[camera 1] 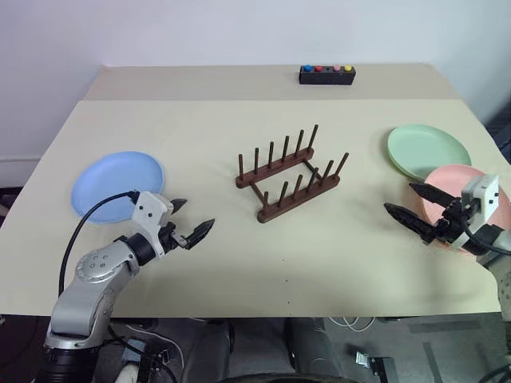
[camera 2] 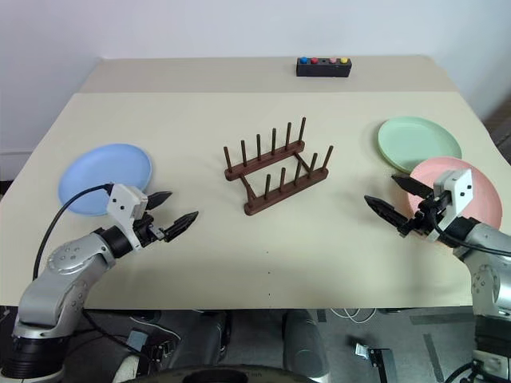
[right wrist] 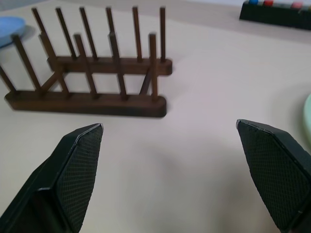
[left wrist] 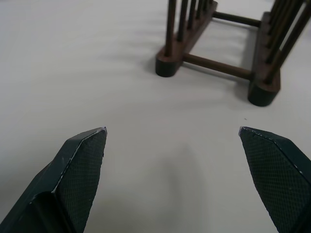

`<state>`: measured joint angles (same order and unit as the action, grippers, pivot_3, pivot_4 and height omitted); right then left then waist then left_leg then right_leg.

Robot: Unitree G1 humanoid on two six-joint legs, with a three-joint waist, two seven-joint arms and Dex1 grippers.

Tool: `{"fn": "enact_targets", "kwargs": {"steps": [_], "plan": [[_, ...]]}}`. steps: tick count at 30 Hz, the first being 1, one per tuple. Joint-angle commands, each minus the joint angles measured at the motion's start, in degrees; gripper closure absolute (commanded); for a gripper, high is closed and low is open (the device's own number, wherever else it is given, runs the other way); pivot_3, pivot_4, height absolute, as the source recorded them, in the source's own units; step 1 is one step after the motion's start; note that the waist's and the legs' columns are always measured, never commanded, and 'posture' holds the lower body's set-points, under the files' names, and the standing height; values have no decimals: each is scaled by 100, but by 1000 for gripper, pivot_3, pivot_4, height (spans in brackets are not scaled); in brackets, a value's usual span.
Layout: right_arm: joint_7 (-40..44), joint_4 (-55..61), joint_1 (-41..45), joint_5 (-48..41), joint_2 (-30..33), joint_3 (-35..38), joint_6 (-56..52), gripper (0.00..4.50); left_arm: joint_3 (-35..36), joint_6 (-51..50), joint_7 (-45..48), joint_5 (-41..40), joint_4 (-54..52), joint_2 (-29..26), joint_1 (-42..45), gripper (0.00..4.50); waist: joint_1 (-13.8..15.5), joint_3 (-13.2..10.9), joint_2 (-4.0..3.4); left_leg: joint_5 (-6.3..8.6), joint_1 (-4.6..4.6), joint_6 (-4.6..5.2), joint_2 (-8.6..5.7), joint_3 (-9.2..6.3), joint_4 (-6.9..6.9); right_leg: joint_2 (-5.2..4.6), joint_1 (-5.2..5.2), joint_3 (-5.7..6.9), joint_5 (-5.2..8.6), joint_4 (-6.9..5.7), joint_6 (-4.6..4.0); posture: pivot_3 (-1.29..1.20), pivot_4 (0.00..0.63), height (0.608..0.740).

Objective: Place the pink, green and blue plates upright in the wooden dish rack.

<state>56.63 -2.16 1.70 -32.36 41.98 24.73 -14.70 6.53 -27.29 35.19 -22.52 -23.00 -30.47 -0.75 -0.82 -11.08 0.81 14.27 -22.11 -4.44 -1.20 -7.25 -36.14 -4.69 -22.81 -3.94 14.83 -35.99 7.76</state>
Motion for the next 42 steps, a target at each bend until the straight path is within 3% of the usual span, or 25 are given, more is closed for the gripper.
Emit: {"fn": "enact_targets", "kwargs": {"steps": [1, 11, 15, 20, 29, 32, 38, 42], "plan": [[-152, 400, -44, -94, -114, 62, 16, 16, -125, 52, 133, 12, -107, -83, 153, 0, -3, 0, 0, 0, 1, 0, 0, 1, -1, 0, 0, 0, 0, 0, -1, 0, 150, 740], [-688, 1385, -552, -122, -646, -186, -90, 16, -1077, 243, 886, 300, 397, -351, 476, 0, -4, 0, -2, 0, -1, 0, 0, 0, 2, 0, -3, 0, 0, -1, 0, 0, 150, 740], [-797, 1895, -986, -239, -709, -72, -169, 16, -1808, 467, 829, 824, 1139, 90, 1129, 0, 36, 0, -6, 0, -6, 0, -2, 0, -7, 0, -1, 0, 1, 1, -1, 0, 150, 740], [-930, 2098, -1156, -289, -725, -29, -204, 16, -2087, 604, 957, 853, 1746, 672, 1518, 0, -8, 3, -6, 0, -2, 0, -2, 0, -2, 0, 0, 0, -2, 1, 3, 0, 150, 740], [-957, 2465, -1456, -575, -689, -32, -432, 16, -2484, 1203, 1048, 1502, 2769, 979, 2135, 0, 33, 10, -18, 0, 6, 0, -4, -2, -9, 0, 13, 0, 0, 1, 3, 0, 150, 740], [-664, 2718, -1792, -645, -486, -179, -648, 0, -2492, 1357, 1098, 1555, 2929, 1028, 2181, 789, 25, 12, -20, 0, 8, 0, -3, -2, -7, -1, 14, 0, 0, 0, 3, 0, 150, 740], [-650, 2851, -1961, -255, -345, -376, -529, 0, -2446, 1524, 1195, 1569, 3073, 1062, 2189, 3735, 17, 14, -21, 0, 10, 0, -3, -1, -6, 0, 14, 0, 0, 0, 3, 0, 150, 740], [-729, 2831, -1882, -126, -402, -428, -469, 0, -2453, 1597, 1261, 1571, 3156, 1098, 2235, 3825, 30, 14, -20, 0, 9, 0, -3, -2, -8, -1, 16, 0, 0, 0, 4, 0, 150, 740]]}}
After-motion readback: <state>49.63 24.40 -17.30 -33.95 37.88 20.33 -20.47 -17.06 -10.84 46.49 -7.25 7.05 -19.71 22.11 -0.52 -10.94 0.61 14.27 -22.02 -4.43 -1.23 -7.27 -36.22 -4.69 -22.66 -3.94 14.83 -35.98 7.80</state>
